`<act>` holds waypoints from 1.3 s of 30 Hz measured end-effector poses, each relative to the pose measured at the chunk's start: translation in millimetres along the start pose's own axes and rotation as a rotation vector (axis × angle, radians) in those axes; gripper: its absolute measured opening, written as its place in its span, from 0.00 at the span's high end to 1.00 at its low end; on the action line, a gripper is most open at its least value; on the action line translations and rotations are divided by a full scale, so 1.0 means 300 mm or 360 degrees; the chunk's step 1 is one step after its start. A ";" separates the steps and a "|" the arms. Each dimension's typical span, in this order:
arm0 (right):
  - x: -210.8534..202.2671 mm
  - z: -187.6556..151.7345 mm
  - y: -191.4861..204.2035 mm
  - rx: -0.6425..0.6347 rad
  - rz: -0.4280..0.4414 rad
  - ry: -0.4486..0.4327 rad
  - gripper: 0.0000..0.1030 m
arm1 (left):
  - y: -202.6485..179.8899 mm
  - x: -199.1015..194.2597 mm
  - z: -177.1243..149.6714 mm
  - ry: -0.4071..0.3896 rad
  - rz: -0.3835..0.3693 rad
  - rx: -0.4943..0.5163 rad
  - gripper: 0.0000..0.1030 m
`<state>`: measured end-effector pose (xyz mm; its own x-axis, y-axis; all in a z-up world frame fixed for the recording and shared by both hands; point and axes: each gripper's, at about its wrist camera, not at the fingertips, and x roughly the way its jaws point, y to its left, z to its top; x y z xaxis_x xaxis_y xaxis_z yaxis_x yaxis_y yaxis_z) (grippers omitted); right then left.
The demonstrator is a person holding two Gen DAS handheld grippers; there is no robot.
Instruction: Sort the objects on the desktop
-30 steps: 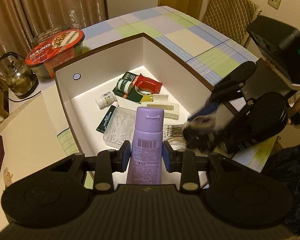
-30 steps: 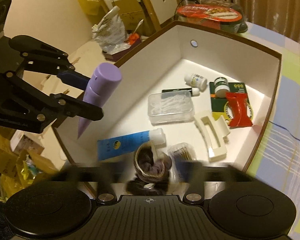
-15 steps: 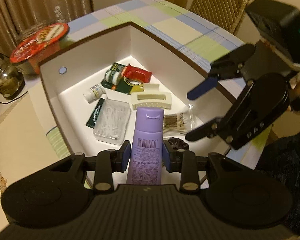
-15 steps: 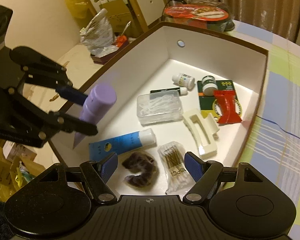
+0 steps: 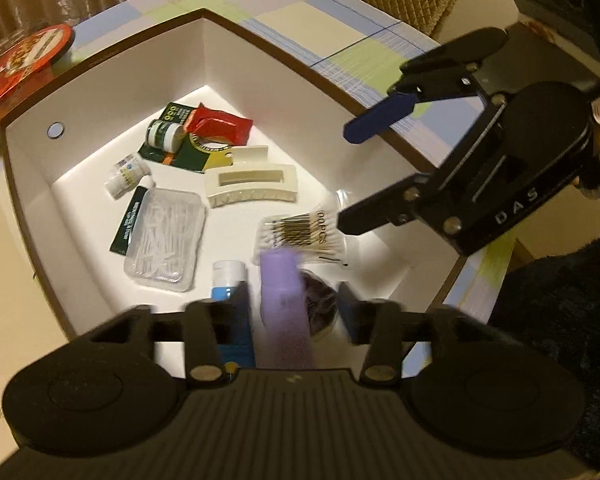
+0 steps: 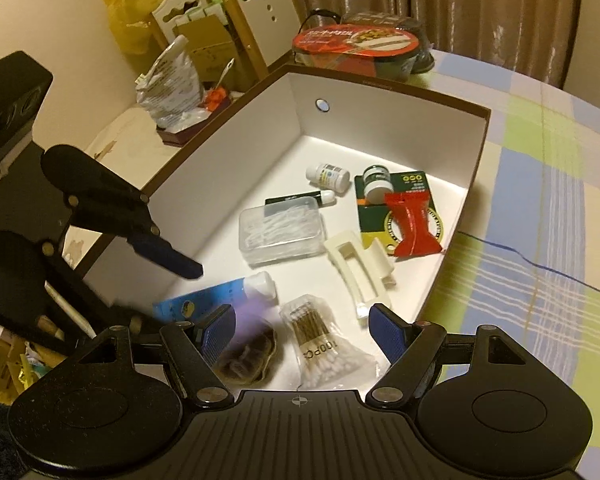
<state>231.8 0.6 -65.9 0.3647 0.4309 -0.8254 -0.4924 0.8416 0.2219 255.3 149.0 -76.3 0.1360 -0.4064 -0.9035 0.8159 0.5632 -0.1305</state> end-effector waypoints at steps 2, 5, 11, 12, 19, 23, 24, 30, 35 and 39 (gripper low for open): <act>0.000 0.002 -0.003 0.0004 0.0003 -0.0002 0.26 | -0.001 0.007 0.000 0.0014 0.0009 0.0000 0.49; -0.001 0.002 -0.002 -0.0005 0.0012 0.0005 0.26 | 0.004 0.009 -0.004 0.0022 0.0016 -0.0023 0.49; 0.006 -0.002 0.007 -0.0058 0.0020 0.0043 0.26 | 0.000 0.007 -0.020 0.0052 0.0069 -0.0047 0.49; 0.008 -0.003 0.009 -0.0069 0.0021 0.0049 0.26 | 0.000 0.007 -0.023 0.0059 0.0084 -0.0053 0.49; 0.024 -0.013 0.019 -0.0114 0.0032 0.0092 0.26 | -0.005 -0.004 -0.033 0.0061 0.0144 -0.0094 0.45; 0.025 -0.017 0.021 -0.0124 0.0030 0.0101 0.26 | -0.006 -0.016 -0.034 0.0050 0.0178 -0.0107 0.41; 0.025 -0.019 0.023 -0.0126 0.0029 0.0103 0.26 | -0.007 -0.019 -0.034 0.0047 0.0187 -0.0110 0.40; 0.016 -0.028 0.028 -0.0135 0.0019 0.0109 0.26 | -0.021 -0.037 -0.032 0.0026 0.0255 -0.0114 0.34; 0.000 -0.035 0.035 -0.0142 0.0011 0.0097 0.26 | -0.045 -0.054 -0.026 -0.0001 0.0331 -0.0126 0.28; -0.016 -0.039 0.040 -0.0155 -0.0001 0.0090 0.26 | -0.063 -0.067 -0.024 -0.0016 0.0384 -0.0150 0.26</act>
<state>214.8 4.7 -65.4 0.3211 0.4092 -0.8541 -0.5676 0.8051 0.1723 233.0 151.7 -58.6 0.3264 -0.2587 -0.9091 0.7033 0.7091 0.0507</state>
